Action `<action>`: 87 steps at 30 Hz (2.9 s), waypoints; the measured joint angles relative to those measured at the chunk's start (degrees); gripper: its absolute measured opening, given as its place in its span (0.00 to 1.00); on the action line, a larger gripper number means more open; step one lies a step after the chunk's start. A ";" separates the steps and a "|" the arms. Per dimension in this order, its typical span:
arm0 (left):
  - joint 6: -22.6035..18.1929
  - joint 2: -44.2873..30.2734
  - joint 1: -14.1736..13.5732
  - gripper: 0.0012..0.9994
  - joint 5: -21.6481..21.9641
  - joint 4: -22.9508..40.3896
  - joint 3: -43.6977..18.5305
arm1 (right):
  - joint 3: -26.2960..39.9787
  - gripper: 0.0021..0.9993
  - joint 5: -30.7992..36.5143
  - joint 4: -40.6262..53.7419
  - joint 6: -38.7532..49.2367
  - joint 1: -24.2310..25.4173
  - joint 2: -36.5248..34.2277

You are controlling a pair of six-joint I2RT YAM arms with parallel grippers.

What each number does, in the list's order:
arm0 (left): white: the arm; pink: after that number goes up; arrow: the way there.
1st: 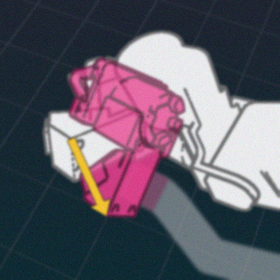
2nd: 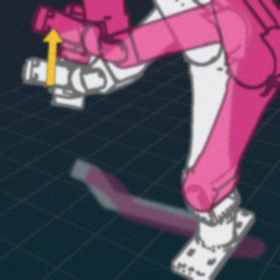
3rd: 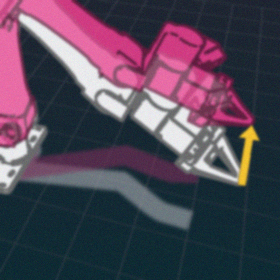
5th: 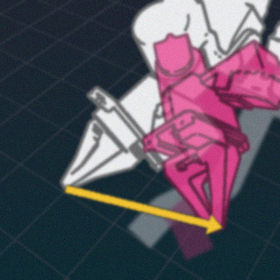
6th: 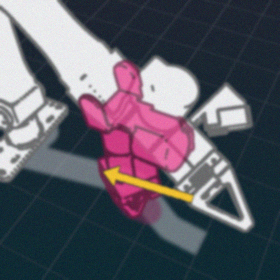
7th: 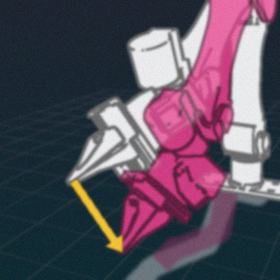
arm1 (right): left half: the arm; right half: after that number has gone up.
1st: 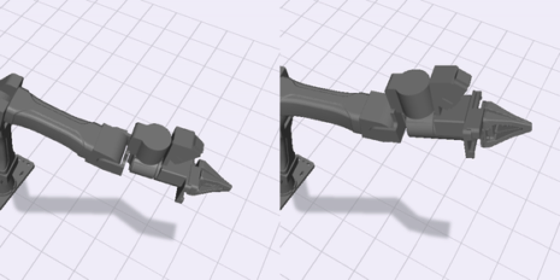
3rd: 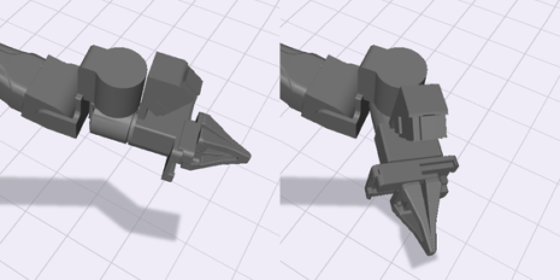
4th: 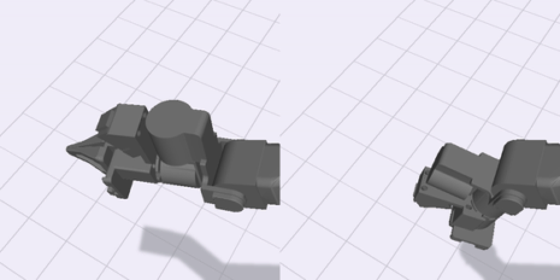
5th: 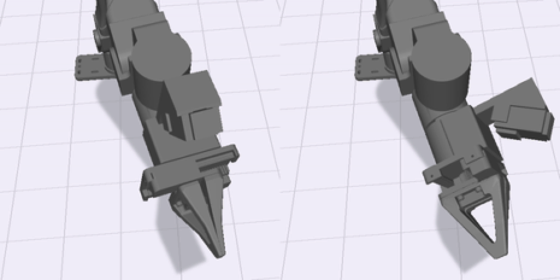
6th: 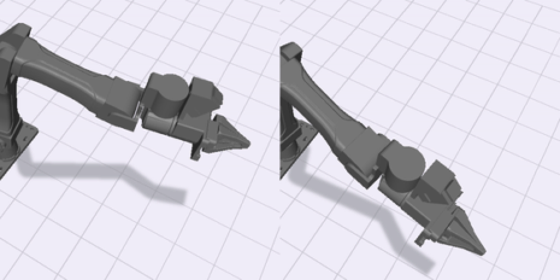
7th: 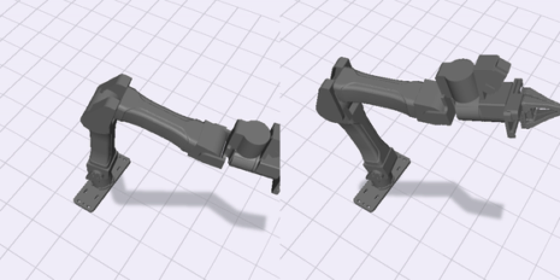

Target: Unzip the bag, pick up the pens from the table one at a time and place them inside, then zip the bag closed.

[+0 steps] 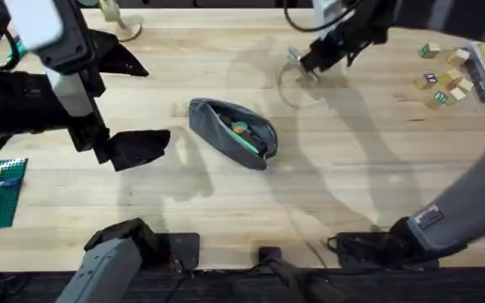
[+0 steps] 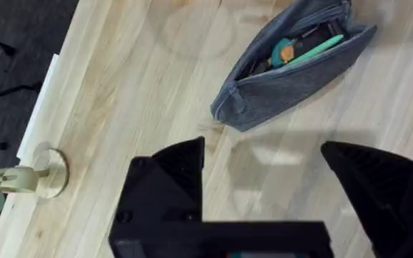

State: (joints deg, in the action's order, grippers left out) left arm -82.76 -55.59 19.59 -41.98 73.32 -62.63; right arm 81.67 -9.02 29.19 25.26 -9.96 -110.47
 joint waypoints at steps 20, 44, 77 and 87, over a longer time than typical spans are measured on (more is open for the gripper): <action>0.00 0.00 0.00 0.99 0.00 0.46 0.00 | 0.00 0.03 0.02 10.86 0.00 -15.04 31.67; 0.00 0.00 0.00 0.99 0.00 0.71 0.00 | 0.00 0.03 0.03 32.72 0.00 -36.17 29.16; -0.07 0.00 0.00 0.99 0.00 0.81 0.00 | -11.34 0.03 0.07 19.00 0.28 -28.74 25.08; -0.07 0.00 0.00 0.99 0.00 0.83 0.00 | -11.37 0.03 0.05 18.81 0.28 -29.90 21.26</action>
State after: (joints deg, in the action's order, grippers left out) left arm -82.83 -55.59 19.59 -41.98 74.15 -62.63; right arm 70.30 -8.97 48.00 25.54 -39.86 -89.21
